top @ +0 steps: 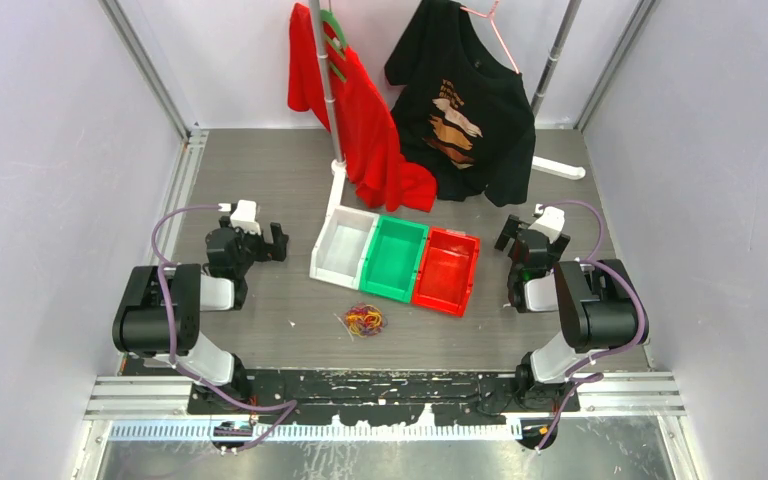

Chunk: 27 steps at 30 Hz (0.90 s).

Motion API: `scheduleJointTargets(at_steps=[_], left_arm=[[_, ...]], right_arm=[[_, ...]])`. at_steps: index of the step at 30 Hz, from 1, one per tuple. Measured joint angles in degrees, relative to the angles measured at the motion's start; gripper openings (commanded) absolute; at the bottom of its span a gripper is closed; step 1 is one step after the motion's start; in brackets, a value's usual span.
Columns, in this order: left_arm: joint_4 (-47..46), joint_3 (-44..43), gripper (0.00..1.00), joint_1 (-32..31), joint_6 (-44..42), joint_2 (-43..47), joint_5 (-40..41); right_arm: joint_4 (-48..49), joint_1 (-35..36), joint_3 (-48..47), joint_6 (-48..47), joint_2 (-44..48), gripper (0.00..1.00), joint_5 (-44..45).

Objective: Untangle the cables
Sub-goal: Untie the cable.

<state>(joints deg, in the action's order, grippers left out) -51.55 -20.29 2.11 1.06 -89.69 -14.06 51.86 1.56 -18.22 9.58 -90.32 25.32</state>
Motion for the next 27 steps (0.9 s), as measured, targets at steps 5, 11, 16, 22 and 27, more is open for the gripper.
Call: scheduleJointTargets(at_steps=[5,11,16,22,27], left_arm=[[0.0,0.0,0.99,0.0,0.0,0.0,0.0],[0.0,0.0,0.99,0.0,0.0,0.0,0.0],[0.0,0.0,0.99,0.0,0.0,0.0,0.1],[8.7,-1.4,0.99,0.2,0.1,4.2,0.9],[30.2,-13.5,0.99,0.3,-2.1,10.2,-2.0]], right_arm=[[0.0,0.0,0.0,0.0,0.0,1.0,0.0],[0.0,0.0,0.0,0.0,0.0,1.0,0.0],[-0.1,0.0,0.0,1.0,0.3,1.0,1.0],[-1.9,0.0,1.1,2.1,4.9,1.0,3.5],[-19.0,0.1,-4.0,6.3,18.3,1.0,9.2]])
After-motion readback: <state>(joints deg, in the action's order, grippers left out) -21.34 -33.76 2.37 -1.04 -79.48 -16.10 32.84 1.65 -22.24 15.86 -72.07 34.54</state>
